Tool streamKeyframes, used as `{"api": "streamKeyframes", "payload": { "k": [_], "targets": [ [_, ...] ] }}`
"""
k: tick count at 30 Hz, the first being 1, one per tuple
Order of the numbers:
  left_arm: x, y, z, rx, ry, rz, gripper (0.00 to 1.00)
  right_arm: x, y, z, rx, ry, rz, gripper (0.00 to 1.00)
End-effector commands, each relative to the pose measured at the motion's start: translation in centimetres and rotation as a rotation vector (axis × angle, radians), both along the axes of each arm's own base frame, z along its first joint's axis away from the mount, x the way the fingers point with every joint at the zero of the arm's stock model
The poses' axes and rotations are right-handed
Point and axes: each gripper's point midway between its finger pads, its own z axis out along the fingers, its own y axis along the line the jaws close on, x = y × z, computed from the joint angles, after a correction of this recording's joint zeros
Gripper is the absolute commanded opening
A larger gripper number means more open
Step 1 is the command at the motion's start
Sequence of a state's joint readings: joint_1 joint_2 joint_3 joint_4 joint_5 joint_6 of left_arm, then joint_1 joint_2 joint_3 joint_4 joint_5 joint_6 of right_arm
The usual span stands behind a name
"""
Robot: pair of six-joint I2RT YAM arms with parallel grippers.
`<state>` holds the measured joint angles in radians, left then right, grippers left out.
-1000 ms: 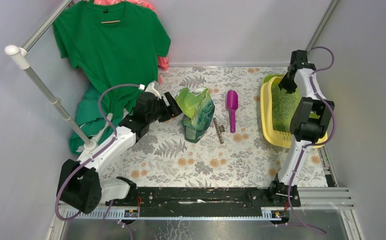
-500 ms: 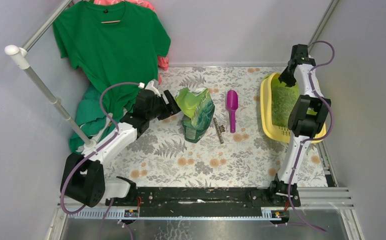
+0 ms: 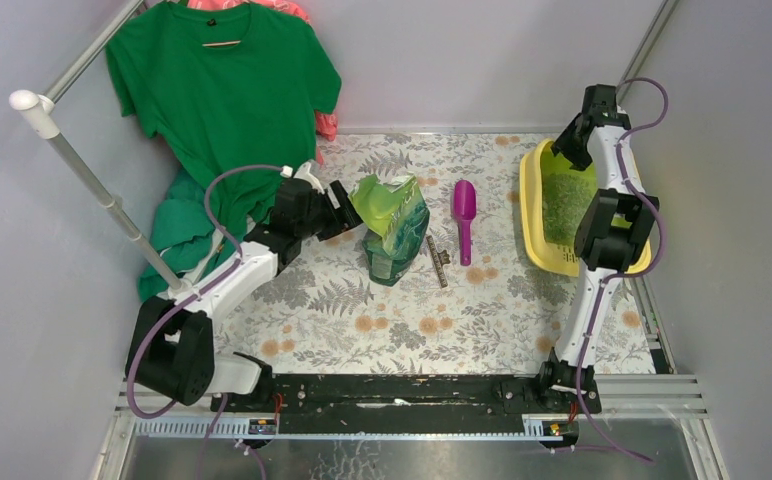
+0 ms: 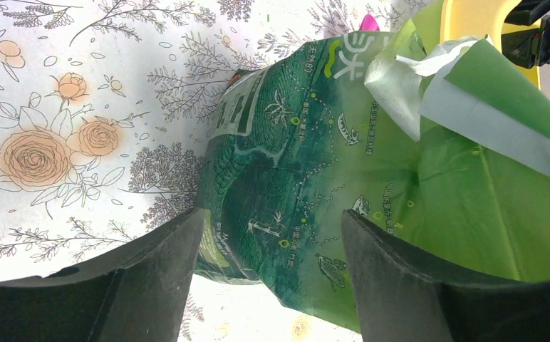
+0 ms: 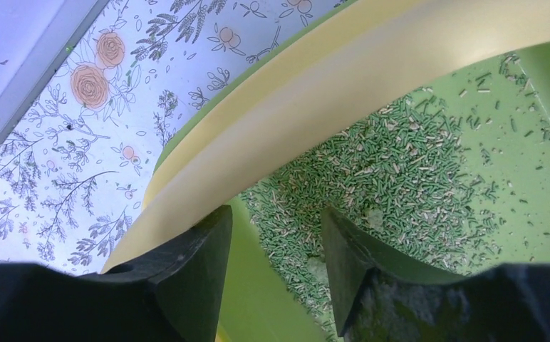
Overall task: Fill the litter box with clean litter
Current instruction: Move the litter box to the center of the board, then open the cat litter bag at the center of the board.
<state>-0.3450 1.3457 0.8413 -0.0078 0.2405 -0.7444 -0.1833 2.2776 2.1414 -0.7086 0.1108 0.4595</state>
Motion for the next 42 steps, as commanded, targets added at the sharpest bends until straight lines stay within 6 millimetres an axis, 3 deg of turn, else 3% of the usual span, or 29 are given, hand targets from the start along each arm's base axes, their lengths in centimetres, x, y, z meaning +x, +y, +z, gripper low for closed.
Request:
{"api": "streamKeyframes", "payload": {
  "k": [1, 5, 8, 16, 17, 18, 19, 22, 28, 33, 36, 42],
  "targets": [
    [1.5, -0.1, 2.5, -0.018, -0.09, -0.005, 0.79, 1.2, 0.6, 1.6, 0.018, -0.055, 0.008, 0.59],
    [1.5, 0.3, 3.1, -0.016, -0.098, 0.001, 0.79, -0.8, 0.4, 3.1, -0.012, -0.077, -0.001, 0.69],
    [1.3, 0.9, 4.2, -0.02, -0.115, 0.016, 0.79, -2.5, 0.6, 5.7, -0.024, -0.129, -0.009, 0.8],
    [-0.5, 2.8, 7.4, -0.029, -0.163, 0.079, 0.8, -5.8, 2.0, 11.2, -0.014, -0.225, 0.036, 0.86],
    [-0.8, 2.8, 8.0, -0.048, -0.177, 0.079, 0.82, -6.3, 2.4, 11.8, -0.01, -0.239, 0.05, 0.86],
    [-1.2, 2.5, 8.6, -0.076, -0.193, 0.068, 0.94, -7.0, 2.7, 12.2, -0.007, -0.248, 0.056, 0.86],
    [-1.6, 2.1, 9.3, -0.111, -0.213, 0.048, 0.98, -7.7, 3.1, 13.0, -0.005, -0.272, 0.065, 0.86],
    [-2.5, 0.9, 10.3, -0.173, -0.233, -0.014, 0.99, -10.3, 5.0, 14.2, 0.023, -0.332, 0.114, 0.88],
    [-2.8, 0.0, 9.2, -0.158, -0.21, -0.025, 0.99, -13.5, 11.3, 14.2, 0.174, -0.366, 0.333, 0.89],
    [-3.7, -1.6, 10.8, -0.16, -0.253, -0.029, 0.99, -15.2, 17.7, 12.0, 0.177, -0.287, 0.521, 0.88],
    [-4.4, -2.2, 11.8, -0.143, -0.278, -0.018, 0.99, -16.3, 18.6, 11.2, 0.184, -0.277, 0.538, 0.88],
    [-4.1, -1.7, 9.6, -0.034, -0.213, 0.025, 0.99, -17.7, 19.5, 10.4, 0.209, -0.277, 0.584, 0.89]
  ]
}}
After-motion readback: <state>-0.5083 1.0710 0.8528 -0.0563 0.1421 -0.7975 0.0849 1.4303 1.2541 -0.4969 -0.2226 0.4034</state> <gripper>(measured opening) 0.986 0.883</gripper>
